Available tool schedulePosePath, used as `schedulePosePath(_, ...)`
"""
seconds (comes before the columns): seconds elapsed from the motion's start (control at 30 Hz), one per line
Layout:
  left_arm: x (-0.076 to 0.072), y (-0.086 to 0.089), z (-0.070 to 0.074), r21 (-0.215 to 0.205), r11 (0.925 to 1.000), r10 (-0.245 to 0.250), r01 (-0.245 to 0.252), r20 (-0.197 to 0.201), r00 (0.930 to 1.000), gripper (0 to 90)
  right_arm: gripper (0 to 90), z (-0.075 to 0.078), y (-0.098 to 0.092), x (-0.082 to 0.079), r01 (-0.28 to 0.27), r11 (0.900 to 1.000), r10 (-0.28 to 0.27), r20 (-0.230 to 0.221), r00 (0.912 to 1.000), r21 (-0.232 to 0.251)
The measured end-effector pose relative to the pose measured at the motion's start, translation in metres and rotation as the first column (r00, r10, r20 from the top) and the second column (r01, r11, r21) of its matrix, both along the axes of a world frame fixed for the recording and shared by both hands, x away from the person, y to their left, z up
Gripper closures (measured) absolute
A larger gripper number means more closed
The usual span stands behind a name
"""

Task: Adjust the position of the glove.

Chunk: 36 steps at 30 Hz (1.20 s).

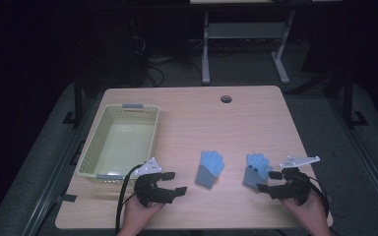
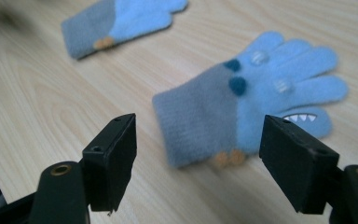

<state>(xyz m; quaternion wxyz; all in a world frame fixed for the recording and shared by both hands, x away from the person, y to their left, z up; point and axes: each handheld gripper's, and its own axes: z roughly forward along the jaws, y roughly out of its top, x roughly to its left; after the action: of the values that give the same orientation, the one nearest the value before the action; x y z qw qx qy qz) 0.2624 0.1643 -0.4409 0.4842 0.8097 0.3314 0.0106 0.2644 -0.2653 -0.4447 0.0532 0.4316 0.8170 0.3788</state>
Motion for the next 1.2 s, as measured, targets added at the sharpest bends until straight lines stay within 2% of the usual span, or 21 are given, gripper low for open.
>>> schedulePosePath(0.17,0.001,-0.001,-0.001,-0.009,1.0000,0.002,-0.002,-0.012,0.9999,24.0,27.9,0.001,-0.001,0.006,0.002,1.000,-0.002,0.009,1.0000,0.020)
schedulePosePath(0.27,0.001,0.000,-0.001,-0.004,1.0000,-0.005,0.005,-0.010,0.9999,23.7,28.4,0.004,0.001,0.011,0.005,1.000,-0.005,-0.001,1.0000,0.014)
schedulePosePath(0.43,-0.001,0.001,0.000,-0.014,0.9999,-0.006,0.006,-0.004,1.0000,23.7,31.6,0.016,0.007,0.018,-0.003,1.000,0.002,0.031,0.9995,0.011)
schedulePosePath(0.53,0.000,0.000,-0.001,-0.024,0.9997,-0.001,0.001,-0.017,0.9999,23.7,36.0,0.021,0.010,0.024,-0.012,1.000,0.012,0.023,0.9997,0.006)
schedulePosePath(0.6,0.001,0.001,-0.001,-0.016,0.9999,-0.006,0.005,-0.012,0.9999,23.7,37.6,0.023,0.011,0.029,-0.010,1.000,0.010,0.001,0.9999,-0.010)
schedulePosePath(0.77,0.001,0.001,-0.001,-0.017,0.9998,-0.002,0.002,-0.011,0.9999,23.7,44.0,0.028,0.009,0.042,-0.016,0.999,0.016,-0.009,0.9998,-0.028)
schedulePosePath(0.83,0.001,0.002,-0.001,-0.021,0.9998,0.002,-0.002,-0.010,0.9999,23.7,45.7,0.026,0.011,0.046,-0.009,0.999,0.008,-0.023,0.9997,-0.050)
schedulePosePath(0.87,0.001,0.003,-0.001,-0.020,0.9998,-0.001,0.001,-0.010,0.9999,23.7,48.2,0.023,0.014,0.049,-0.011,0.996,0.009,-0.031,0.9995,-0.086)
schedulePosePath(0.9,0.001,0.003,-0.001,-0.020,0.9998,-0.001,0.001,-0.010,0.9999,23.7,50.5,0.020,0.015,0.050,-0.006,0.994,0.004,-0.019,0.9998,-0.108)
schedulePosePath(1.07,0.003,0.003,-0.002,-0.027,0.9996,-0.010,0.009,-0.023,0.9997,23.6,55.3,0.008,0.017,0.051,0.007,0.989,-0.012,-0.034,0.9993,-0.150)
schedulePosePath(1.17,0.002,0.002,-0.002,-0.031,0.9995,-0.011,0.010,-0.025,0.9996,23.6,58.6,0.001,0.023,0.049,-0.007,0.989,0.000,-0.051,0.9987,-0.147)
schedulePosePath(1.2,0.002,0.002,-0.002,-0.031,0.9995,-0.013,0.012,-0.025,0.9996,23.6,59.8,-0.002,0.027,0.048,-0.011,0.986,0.001,-0.062,0.9981,-0.167)
